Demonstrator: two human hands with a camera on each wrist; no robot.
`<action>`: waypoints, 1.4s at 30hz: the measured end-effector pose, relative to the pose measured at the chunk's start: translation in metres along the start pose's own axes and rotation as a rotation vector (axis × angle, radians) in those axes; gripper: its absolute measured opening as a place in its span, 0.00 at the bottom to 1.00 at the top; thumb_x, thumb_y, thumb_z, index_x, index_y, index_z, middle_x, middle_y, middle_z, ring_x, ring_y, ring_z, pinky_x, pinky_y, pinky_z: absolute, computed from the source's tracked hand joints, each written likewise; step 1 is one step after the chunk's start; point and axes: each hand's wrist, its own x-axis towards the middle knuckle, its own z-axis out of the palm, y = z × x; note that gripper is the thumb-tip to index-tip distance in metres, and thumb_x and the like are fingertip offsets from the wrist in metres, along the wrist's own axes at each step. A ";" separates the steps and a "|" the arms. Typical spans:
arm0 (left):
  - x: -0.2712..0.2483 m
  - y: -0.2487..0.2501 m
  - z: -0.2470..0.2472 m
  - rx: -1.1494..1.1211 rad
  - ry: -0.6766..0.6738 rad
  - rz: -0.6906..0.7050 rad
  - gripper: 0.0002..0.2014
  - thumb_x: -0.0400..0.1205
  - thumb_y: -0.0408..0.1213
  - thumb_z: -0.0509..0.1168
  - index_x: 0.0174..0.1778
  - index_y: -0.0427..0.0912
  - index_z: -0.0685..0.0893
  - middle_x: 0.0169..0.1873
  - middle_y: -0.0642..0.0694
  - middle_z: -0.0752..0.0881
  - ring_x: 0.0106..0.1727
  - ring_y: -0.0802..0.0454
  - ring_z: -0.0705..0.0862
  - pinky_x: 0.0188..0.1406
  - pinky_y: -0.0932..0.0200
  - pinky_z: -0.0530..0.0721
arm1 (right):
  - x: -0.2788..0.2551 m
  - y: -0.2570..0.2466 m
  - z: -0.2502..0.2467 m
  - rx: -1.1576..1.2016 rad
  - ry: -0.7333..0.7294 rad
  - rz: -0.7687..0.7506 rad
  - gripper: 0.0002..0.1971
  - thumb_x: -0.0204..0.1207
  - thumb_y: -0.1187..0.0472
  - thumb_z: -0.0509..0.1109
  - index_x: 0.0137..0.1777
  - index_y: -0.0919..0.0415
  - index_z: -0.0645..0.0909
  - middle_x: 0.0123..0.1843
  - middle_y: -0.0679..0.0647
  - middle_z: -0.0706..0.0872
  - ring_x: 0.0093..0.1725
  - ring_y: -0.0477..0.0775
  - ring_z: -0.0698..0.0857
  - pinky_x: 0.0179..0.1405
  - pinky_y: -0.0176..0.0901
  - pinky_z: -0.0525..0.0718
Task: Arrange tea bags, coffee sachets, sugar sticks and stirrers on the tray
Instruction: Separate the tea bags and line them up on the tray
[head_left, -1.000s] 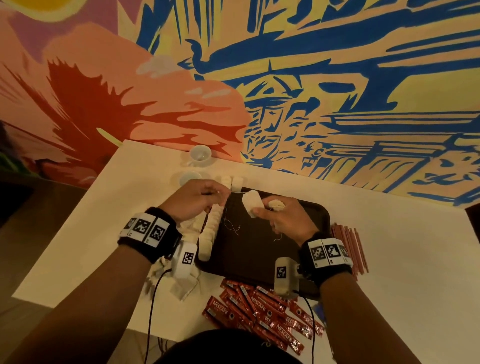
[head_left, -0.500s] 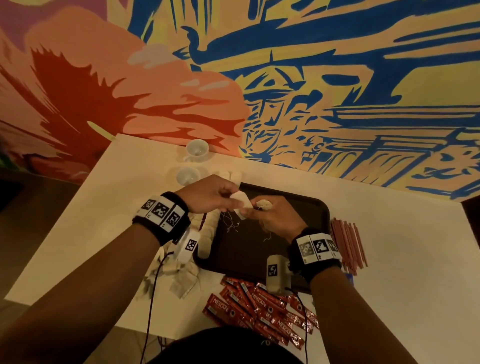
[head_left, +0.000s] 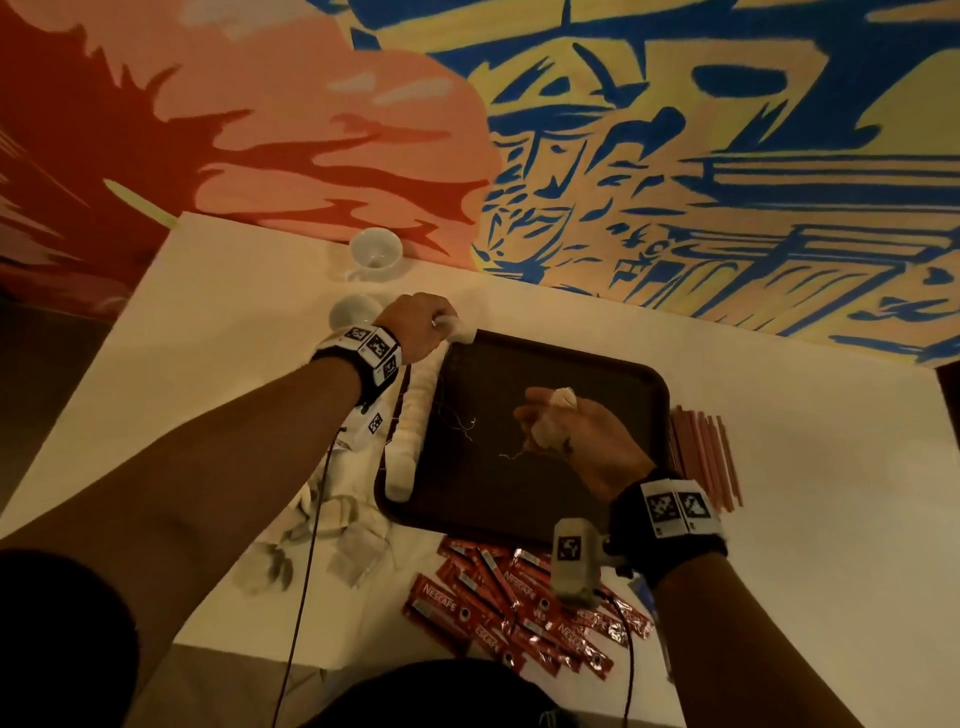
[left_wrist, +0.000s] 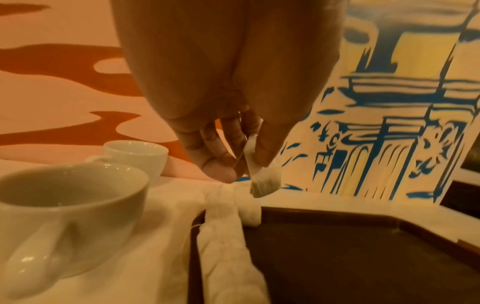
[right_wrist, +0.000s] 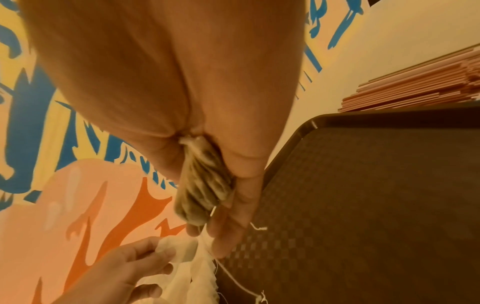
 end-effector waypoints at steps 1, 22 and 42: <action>0.007 -0.003 0.004 0.029 -0.032 -0.003 0.11 0.86 0.38 0.62 0.58 0.42 0.88 0.58 0.41 0.89 0.60 0.39 0.85 0.52 0.56 0.76 | 0.001 0.000 -0.001 0.008 -0.002 0.000 0.14 0.90 0.64 0.59 0.70 0.59 0.81 0.64 0.57 0.88 0.64 0.56 0.86 0.61 0.52 0.89; 0.083 0.005 0.031 0.270 -0.091 0.017 0.21 0.85 0.41 0.67 0.75 0.49 0.76 0.71 0.42 0.76 0.70 0.40 0.78 0.67 0.45 0.77 | 0.017 0.009 -0.004 -0.064 -0.006 -0.073 0.13 0.90 0.61 0.59 0.67 0.53 0.83 0.64 0.53 0.89 0.60 0.52 0.89 0.62 0.56 0.89; 0.079 0.009 0.029 0.370 -0.177 0.017 0.17 0.85 0.32 0.65 0.71 0.45 0.82 0.69 0.42 0.83 0.70 0.41 0.79 0.67 0.51 0.76 | 0.009 0.012 -0.011 -0.063 -0.012 -0.071 0.14 0.90 0.62 0.59 0.69 0.55 0.82 0.63 0.53 0.89 0.60 0.53 0.89 0.59 0.54 0.91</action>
